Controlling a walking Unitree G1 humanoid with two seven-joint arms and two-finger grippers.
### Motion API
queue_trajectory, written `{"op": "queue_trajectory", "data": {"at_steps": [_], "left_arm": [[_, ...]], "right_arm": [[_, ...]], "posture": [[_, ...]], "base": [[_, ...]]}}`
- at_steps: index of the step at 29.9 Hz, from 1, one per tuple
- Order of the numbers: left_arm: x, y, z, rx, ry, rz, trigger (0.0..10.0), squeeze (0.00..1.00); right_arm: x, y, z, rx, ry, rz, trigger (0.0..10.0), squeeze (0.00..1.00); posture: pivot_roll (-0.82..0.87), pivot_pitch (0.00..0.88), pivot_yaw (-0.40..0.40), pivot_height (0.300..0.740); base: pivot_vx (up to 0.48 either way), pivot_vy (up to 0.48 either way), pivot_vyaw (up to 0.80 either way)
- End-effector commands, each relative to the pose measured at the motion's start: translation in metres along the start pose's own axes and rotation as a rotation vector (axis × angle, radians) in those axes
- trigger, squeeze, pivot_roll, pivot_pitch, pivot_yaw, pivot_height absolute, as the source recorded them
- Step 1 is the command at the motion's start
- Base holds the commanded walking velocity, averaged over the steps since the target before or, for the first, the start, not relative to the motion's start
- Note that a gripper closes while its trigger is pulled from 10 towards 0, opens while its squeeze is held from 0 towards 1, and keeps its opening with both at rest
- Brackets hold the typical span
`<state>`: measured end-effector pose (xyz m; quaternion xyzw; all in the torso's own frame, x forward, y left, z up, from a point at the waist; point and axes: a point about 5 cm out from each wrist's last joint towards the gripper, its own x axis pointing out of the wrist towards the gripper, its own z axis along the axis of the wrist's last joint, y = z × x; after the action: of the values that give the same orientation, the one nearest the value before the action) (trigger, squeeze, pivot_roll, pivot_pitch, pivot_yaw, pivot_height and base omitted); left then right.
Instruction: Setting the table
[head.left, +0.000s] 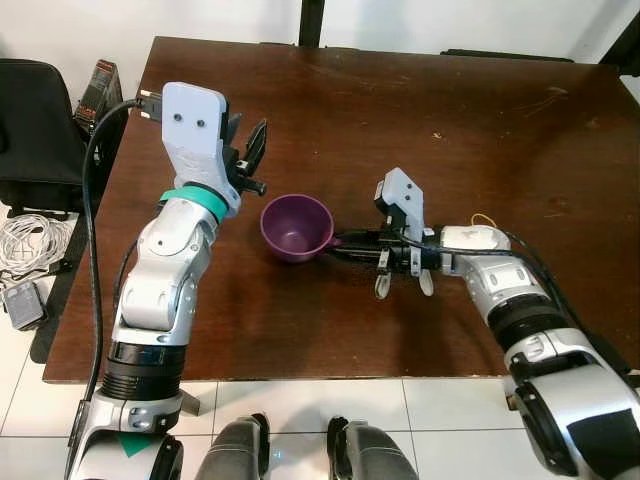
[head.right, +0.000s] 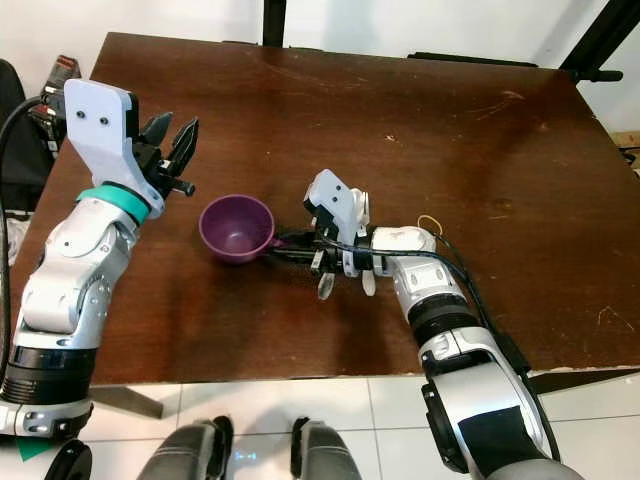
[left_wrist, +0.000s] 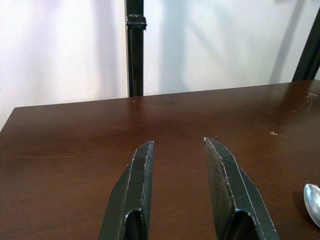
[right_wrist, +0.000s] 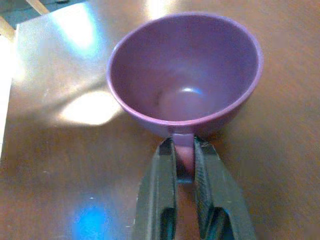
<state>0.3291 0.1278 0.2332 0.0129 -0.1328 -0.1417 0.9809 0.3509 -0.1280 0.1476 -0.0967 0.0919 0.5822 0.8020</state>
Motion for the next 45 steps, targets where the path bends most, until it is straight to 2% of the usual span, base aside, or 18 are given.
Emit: {"op": "queue_trajectory", "data": {"at_steps": [1,9,14,15,25,30,32,33,34,35,37,38,39,40,42,43,44,45], "left_arm": [[-0.001,-0.003,-0.002,-0.004,0.01,-0.008,10.0,0.0],[-0.001,-0.002,-0.004,-0.004,0.019,-0.005,10.0,0.0],[0.001,-0.002,-0.005,-0.004,0.022,-0.009,10.0,0.0],[0.002,-0.003,-0.005,-0.004,0.023,-0.011,10.0,0.0],[0.002,-0.004,-0.007,-0.005,0.034,-0.028,10.0,0.0],[-0.006,0.004,-0.006,-0.06,0.074,-0.138,10.0,0.0],[-0.013,0.011,-0.006,-0.042,0.094,-0.191,10.0,0.0],[-0.024,0.019,-0.007,-0.004,0.119,-0.247,10.0,0.0],[-0.024,0.019,-0.007,-0.004,0.119,-0.247,10.0,0.0],[-0.036,0.027,-0.006,0.032,0.146,-0.305,10.0,0.0],[-0.036,0.027,-0.006,0.032,0.146,-0.305,10.0,0.0],[-0.052,0.034,-0.005,0.063,0.183,-0.371,10.0,0.0],[-0.052,0.034,-0.005,0.063,0.183,-0.371,10.0,0.0],[-0.068,0.039,-0.001,0.092,0.218,-0.454,10.0,0.0],[-0.068,0.039,-0.001,0.092,0.218,-0.454,10.0,0.0],[-0.082,0.042,0.002,0.128,0.251,-0.522,10.0,0.0],[-0.082,0.042,0.002,0.128,0.251,-0.522,10.0,0.0],[-0.095,0.044,0.005,0.174,0.291,-0.588,10.0,0.0]], "right_arm": [[-0.001,-0.002,0.004,0.01,-0.032,-0.01,0.0,0.0],[-0.008,-0.001,0.012,0.011,-0.129,-0.058,0.0,0.0],[-0.012,0.002,0.008,0.001,-0.141,-0.102,0.0,0.0],[-0.013,0.005,0.005,-0.019,-0.126,-0.113,10.0,0.0],[-0.016,0.011,-0.009,-0.088,-0.005,-0.101,10.0,0.0],[-0.022,0.006,-0.007,-0.115,0.036,-0.119,10.0,0.0],[-0.024,0.004,-0.006,-0.118,0.041,-0.126,10.0,0.0],[-0.026,0.002,-0.005,-0.124,0.051,-0.138,10.0,0.0],[-0.026,0.002,-0.005,-0.124,0.051,-0.138,10.0,0.0],[-0.03,-0.001,-0.005,-0.125,0.058,-0.152,10.0,0.0],[-0.03,-0.001,-0.005,-0.125,0.058,-0.152,10.0,0.0],[-0.034,-0.005,-0.005,-0.123,0.067,-0.177,10.0,0.0],[-0.034,-0.005,-0.005,-0.123,0.067,-0.177,10.0,0.0],[-0.038,-0.008,-0.005,-0.117,0.075,-0.194,10.0,0.0],[-0.038,-0.008,-0.005,-0.117,0.075,-0.194,10.0,0.0],[-0.041,-0.011,-0.005,-0.109,0.077,-0.211,10.0,0.0],[-0.041,-0.011,-0.005,-0.109,0.077,-0.211,10.0,0.0],[-0.04,-0.011,-0.003,-0.09,0.056,-0.212,10.0,0.0]], "posture": [[0.03,0.101,-0.02,0.74],[0.03,0.095,-0.009,0.74],[0.03,0.088,-0.001,0.74],[0.02,0.085,0.004,0.74],[0.02,0.08,0.009,0.74],[0.02,0.075,0.007,0.74],[0.03,0.074,0.005,0.74],[0.05,0.075,0.005,0.74],[0.05,0.075,0.005,0.74],[0.06,0.077,0.006,0.74],[0.06,0.077,0.006,0.74],[0.07,0.082,0.006,0.74],[0.07,0.082,0.006,0.74],[0.08,0.085,0.004,0.74],[0.08,0.085,0.004,0.74],[0.09,0.089,0.003,0.74],[0.09,0.089,0.003,0.74],[0.1,0.095,-0.002,0.74]], "base": [[0.0,0.0,0.0],[0.0,0.0,0.0],[0.0,0.0,0.0],[0.0,0.0,0.0],[0.0,0.0,0.0],[0.0,0.0,0.0],[0.0,0.0,0.0],[0.0,0.0,0.0],[0.0,0.0,0.0],[0.0,0.0,0.0],[0.0,0.0,0.0],[0.0,0.0,0.0],[0.0,0.0,0.0],[0.0,0.0,0.0],[0.0,0.0,0.0],[0.0,0.0,0.0],[0.0,0.0,0.0],[0.0,0.0,0.0]]}}
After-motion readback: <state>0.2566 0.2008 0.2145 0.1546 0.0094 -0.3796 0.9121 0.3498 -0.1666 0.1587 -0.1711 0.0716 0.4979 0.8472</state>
